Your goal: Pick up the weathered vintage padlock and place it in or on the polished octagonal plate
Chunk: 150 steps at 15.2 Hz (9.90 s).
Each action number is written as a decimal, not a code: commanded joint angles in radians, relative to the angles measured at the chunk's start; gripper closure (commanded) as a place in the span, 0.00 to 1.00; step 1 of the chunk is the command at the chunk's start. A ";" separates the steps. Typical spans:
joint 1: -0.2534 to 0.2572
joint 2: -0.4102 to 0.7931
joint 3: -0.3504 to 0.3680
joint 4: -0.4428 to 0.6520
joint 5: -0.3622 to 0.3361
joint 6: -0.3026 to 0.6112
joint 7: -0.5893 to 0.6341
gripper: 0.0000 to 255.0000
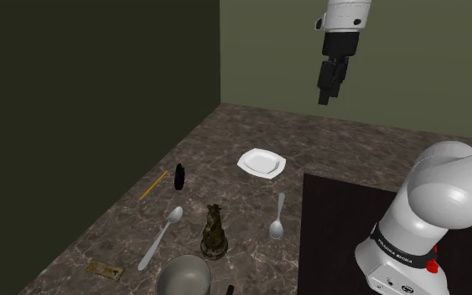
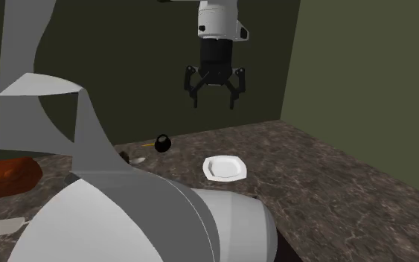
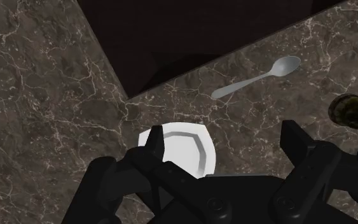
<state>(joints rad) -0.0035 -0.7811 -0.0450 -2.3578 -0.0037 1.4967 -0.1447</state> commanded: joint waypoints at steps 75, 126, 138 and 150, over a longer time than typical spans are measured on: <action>0.239 1.254 0.228 0.450 -0.107 0.898 1.205 0.00; 0.082 0.931 0.194 0.194 -0.011 0.836 0.962 1.00; -0.079 0.762 0.060 -0.007 0.029 0.867 0.641 1.00; -0.078 0.887 0.060 -0.047 0.031 1.031 0.638 1.00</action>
<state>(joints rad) -0.0826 0.0937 0.0146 -2.4033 0.0273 2.5137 0.4915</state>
